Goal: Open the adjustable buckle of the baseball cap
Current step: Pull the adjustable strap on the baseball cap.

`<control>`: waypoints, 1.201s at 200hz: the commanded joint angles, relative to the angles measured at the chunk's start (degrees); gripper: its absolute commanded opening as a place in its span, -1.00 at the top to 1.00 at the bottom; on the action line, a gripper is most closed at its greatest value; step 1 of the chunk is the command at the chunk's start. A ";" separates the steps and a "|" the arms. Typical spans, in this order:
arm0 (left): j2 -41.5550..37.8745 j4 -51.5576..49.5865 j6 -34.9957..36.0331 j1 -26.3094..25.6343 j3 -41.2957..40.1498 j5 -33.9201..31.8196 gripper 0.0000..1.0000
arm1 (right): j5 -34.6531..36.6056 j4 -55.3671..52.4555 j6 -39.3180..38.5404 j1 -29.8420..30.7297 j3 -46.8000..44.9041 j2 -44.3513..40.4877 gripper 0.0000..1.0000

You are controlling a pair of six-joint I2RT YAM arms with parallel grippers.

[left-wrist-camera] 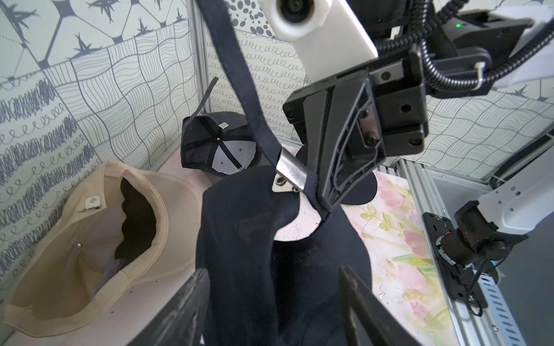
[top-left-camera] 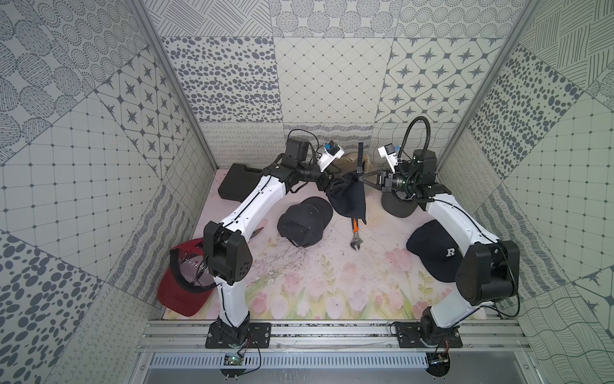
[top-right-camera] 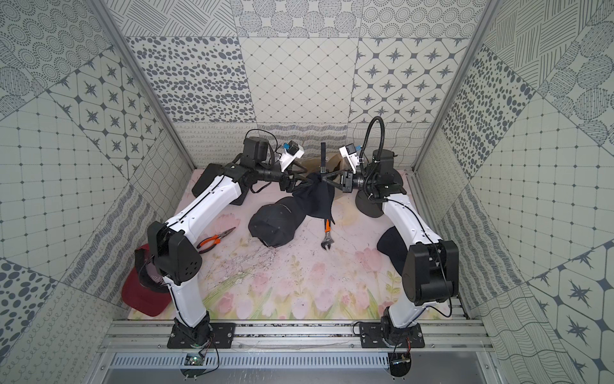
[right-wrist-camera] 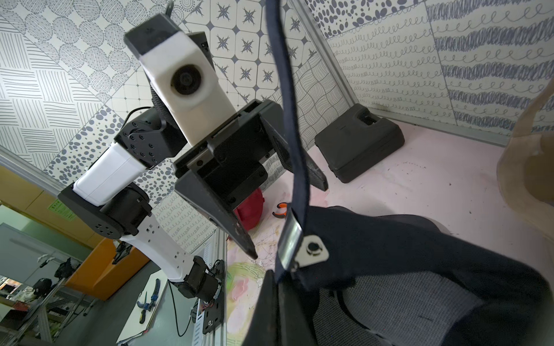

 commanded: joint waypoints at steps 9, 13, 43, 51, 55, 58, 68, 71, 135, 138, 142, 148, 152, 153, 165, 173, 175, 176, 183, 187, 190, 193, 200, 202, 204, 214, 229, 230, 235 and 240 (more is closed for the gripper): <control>-2.74 12.51 6.03 -1.03 -4.87 -0.88 -0.36 | -3.93 2.00 0.09 -0.08 2.36 -0.11 1.00; -2.86 13.35 6.26 -1.12 -5.33 -1.40 -0.36 | -4.04 2.00 0.13 -0.08 2.32 -0.21 1.00; -3.57 18.37 8.76 -2.00 -8.47 -3.50 -0.37 | -4.83 2.00 0.32 0.18 1.84 -0.90 1.00; -3.82 20.21 8.83 -2.20 -9.46 -3.85 -0.37 | -4.94 1.98 0.40 0.23 1.71 -1.01 1.00; -4.01 21.13 8.81 -2.21 -9.88 -4.03 -0.37 | -4.93 2.00 0.43 0.27 1.63 -1.09 1.00; -4.14 21.90 8.75 -2.25 -10.29 -4.07 -0.36 | -4.97 1.96 0.48 0.27 1.54 -1.18 1.00; -4.53 24.47 8.65 -2.36 -11.55 -4.15 -0.36 | -5.11 1.91 0.49 0.36 1.36 -1.35 1.00; -4.67 25.16 8.65 -2.41 -11.96 -4.20 -0.36 | -5.14 1.91 0.49 0.43 1.29 -1.44 1.00; -6.34 30.96 10.28 -3.39 -14.99 -5.18 -0.35 | -5.63 1.69 0.49 1.15 0.74 -1.84 1.00; -6.35 31.02 10.36 -3.38 -14.99 -5.26 -0.35 | -5.72 1.73 0.49 1.15 0.74 -1.81 1.00; -6.30 31.07 10.42 -3.44 -14.99 -5.44 -0.35 | -5.70 1.72 0.49 1.17 0.74 -1.85 1.00; -6.38 31.19 10.67 -3.51 -14.99 -5.74 -0.34 | -5.79 1.73 0.49 1.29 0.74 -1.79 1.00; -6.38 31.17 10.90 -3.56 -14.99 -5.93 -0.34 | -5.93 1.76 0.53 1.24 0.74 -1.81 1.00; -6.38 31.22 10.92 -3.59 -14.99 -5.96 -0.33 | -5.90 1.70 0.51 1.24 0.74 -1.81 1.00; -6.44 31.02 11.61 -3.67 -15.07 -6.67 -0.28 | -6.02 1.81 0.49 1.38 0.65 -1.88 1.00; -6.47 30.98 11.99 -3.68 -15.07 -6.91 -0.24 | -6.08 1.82 0.40 1.33 0.56 -1.89 1.00; -6.47 31.01 12.08 -3.69 -15.07 -6.95 -0.22 | -6.07 1.87 0.40 1.33 0.56 -1.91 1.00; -6.47 30.96 12.08 -3.69 -15.07 -6.95 -0.22 | -6.09 1.85 0.40 1.37 0.56 -1.90 1.00; -6.62 30.99 12.37 -3.69 -15.07 -6.87 -0.19 | -6.08 1.83 0.40 1.41 0.56 -1.89 1.00; -6.58 31.23 12.42 -3.70 -15.20 -6.73 -0.18 | -6.07 1.90 0.48 1.42 0.57 -1.82 1.00; -6.56 31.44 12.43 -3.72 -15.29 -6.62 -0.17 | -6.05 1.91 0.41 1.42 0.56 -1.81 1.00; -6.51 31.55 12.50 -3.73 -15.33 -6.61 -0.16 | -6.09 1.98 0.40 1.44 0.56 -1.80 1.00; -6.41 31.78 12.40 -3.78 -15.34 -6.73 -0.12 | -6.18 2.08 0.40 1.51 0.56 -1.74 1.00; -6.39 31.81 12.36 -3.78 -15.29 -6.83 -0.11 | -6.27 2.15 0.40 1.55 0.52 -1.72 1.00; -6.39 31.84 12.28 -3.76 -15.24 -6.86 -0.10 | -6.29 2.21 0.44 1.58 0.50 -1.72 1.00; -6.25 31.94 12.30 -3.78 -15.06 -7.45 -0.02 | -6.51 2.50 0.49 1.73 0.50 -1.67 1.00; -6.08 31.99 12.88 -3.74 -15.08 -7.99 0.07 | -6.72 2.61 0.49 1.79 0.47 -1.71 1.00; -6.06 31.93 12.92 -3.72 -15.08 -8.00 0.08 | -6.73 2.61 0.49 1.78 0.47 -1.71 1.00; -6.01 31.67 13.15 -3.78 -14.91 -8.01 0.10 | -6.81 2.61 0.49 1.77 0.47 -1.67 1.00; -5.92 31.26 13.36 -3.74 -14.69 -7.89 0.11 | -6.82 2.61 0.48 1.77 0.47 -1.69 1.00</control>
